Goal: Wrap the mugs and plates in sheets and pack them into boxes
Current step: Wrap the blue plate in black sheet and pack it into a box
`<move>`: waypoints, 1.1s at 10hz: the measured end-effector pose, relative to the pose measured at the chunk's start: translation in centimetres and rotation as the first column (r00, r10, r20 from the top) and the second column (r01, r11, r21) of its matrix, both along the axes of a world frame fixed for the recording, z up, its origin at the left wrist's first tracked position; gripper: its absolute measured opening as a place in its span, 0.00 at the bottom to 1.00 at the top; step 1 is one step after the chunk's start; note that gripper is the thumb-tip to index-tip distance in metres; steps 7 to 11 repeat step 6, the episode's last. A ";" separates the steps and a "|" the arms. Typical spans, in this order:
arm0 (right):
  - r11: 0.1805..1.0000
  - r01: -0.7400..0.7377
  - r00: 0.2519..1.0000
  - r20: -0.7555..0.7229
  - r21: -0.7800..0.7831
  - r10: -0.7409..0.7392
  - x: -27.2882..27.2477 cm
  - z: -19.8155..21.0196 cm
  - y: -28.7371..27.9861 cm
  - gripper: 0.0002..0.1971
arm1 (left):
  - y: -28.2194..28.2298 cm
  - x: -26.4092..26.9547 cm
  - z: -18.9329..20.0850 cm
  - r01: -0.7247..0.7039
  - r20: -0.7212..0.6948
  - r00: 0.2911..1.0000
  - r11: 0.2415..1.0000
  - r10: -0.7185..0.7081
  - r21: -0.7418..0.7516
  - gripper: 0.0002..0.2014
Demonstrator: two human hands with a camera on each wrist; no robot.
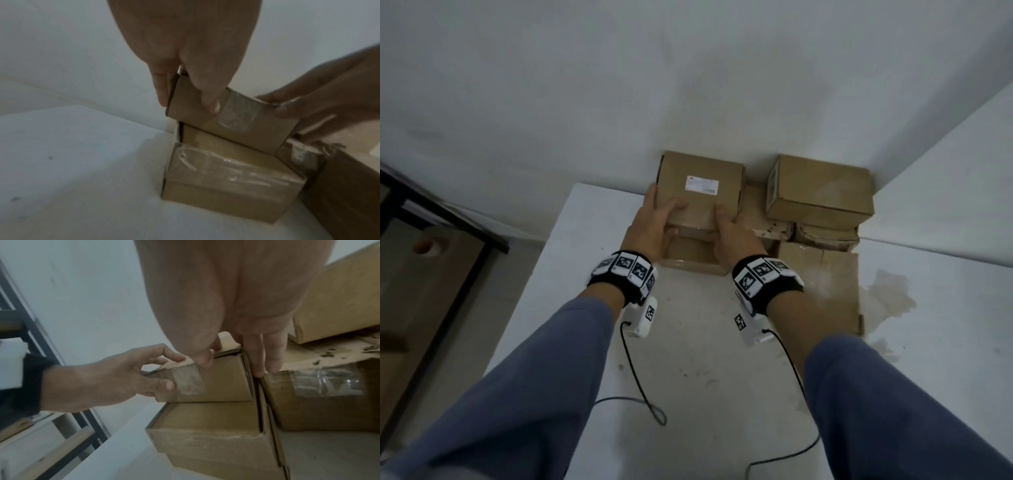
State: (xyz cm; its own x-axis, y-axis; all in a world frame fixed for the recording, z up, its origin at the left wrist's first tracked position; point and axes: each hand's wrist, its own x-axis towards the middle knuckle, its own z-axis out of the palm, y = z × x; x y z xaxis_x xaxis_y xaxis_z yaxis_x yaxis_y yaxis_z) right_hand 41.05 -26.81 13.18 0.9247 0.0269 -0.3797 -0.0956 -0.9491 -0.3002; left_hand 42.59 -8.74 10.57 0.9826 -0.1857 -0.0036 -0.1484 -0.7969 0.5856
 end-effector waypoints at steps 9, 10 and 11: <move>0.960 0.099 0.987 0.101 0.261 -0.129 -12.2 5.7 -7.0 0.10 | -6.9 -11.7 5.3 0.142 -0.135 0.977 0.975 -0.166 -0.172 0.04; 0.960 0.099 0.987 0.101 0.261 -0.129 -12.2 5.7 -7.0 0.10 | -6.9 -11.7 5.3 0.142 -0.135 0.977 0.975 -0.166 -0.172 0.04; 0.960 0.099 0.987 0.101 0.261 -0.129 -12.2 5.7 -7.0 0.10 | -6.9 -11.7 5.3 0.142 -0.135 0.977 0.975 -0.166 -0.172 0.04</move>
